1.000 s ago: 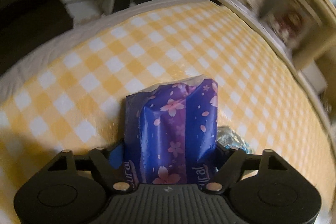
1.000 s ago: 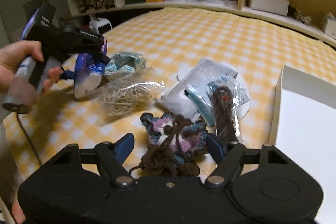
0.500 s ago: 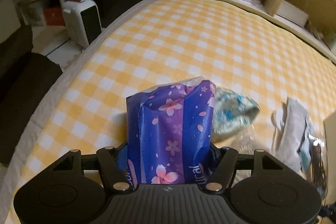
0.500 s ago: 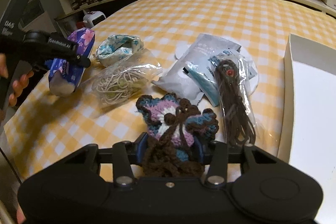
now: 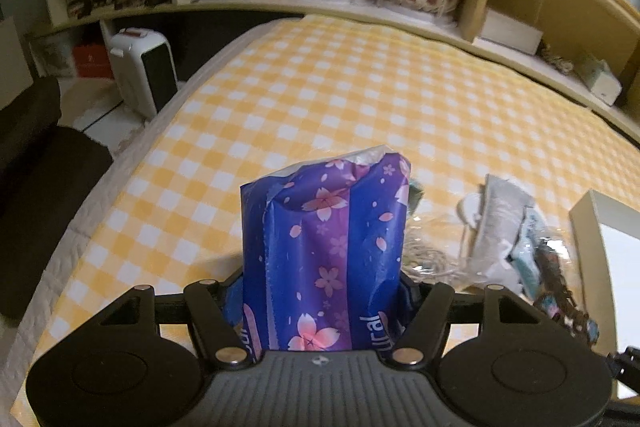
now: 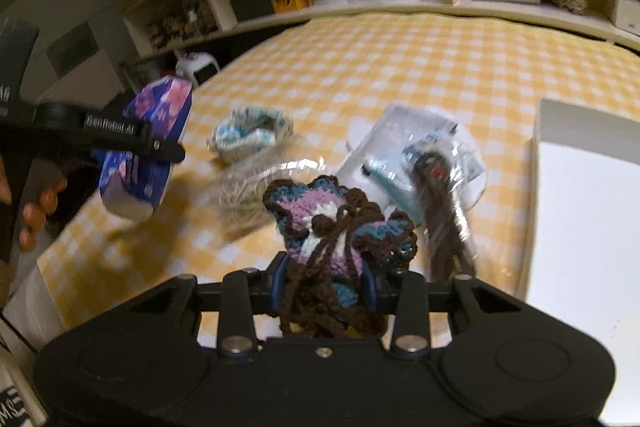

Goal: Organize soft objects
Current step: 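Carry the pad pack and crocheted flower into the white box with both tools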

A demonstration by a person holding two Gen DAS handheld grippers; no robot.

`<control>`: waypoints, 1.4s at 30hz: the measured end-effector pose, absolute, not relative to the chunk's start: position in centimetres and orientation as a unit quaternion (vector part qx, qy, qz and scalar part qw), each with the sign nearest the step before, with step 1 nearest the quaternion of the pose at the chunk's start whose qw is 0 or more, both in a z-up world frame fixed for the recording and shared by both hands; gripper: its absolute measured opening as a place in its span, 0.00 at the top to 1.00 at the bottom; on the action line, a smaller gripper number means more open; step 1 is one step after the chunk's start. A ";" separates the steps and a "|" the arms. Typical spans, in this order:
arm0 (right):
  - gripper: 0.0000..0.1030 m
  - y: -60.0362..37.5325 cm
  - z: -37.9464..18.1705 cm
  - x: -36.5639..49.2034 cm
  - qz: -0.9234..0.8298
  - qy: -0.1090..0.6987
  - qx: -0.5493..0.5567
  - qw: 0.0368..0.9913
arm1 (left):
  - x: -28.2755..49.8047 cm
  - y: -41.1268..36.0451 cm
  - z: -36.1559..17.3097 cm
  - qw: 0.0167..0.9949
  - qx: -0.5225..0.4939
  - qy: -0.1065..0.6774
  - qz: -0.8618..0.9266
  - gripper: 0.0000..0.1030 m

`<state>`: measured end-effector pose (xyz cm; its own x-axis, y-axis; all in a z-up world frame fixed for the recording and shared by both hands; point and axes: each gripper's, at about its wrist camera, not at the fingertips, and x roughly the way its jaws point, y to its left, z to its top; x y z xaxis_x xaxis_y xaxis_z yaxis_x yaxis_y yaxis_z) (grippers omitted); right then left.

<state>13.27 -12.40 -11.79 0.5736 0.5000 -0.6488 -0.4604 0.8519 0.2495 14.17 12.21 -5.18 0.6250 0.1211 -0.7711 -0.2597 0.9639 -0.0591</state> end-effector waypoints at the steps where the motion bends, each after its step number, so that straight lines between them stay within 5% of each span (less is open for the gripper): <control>1: 0.63 -12.7 -11.4 13.2 0.269 0.369 0.032 0.889 | 14.0 11.9 -4.9 0.901 -0.080 0.414 0.104 0.34; 32: 0.62 -27.0 -3.2 9.8 0.147 0.247 0.093 0.953 | 13.3 -4.4 1.9 0.946 -0.058 0.309 -0.076 0.34; 42: 0.61 -32.6 -3.5 10.0 0.070 0.239 0.114 0.962 | 15.3 -10.7 -0.2 0.910 -0.162 0.321 -0.207 0.33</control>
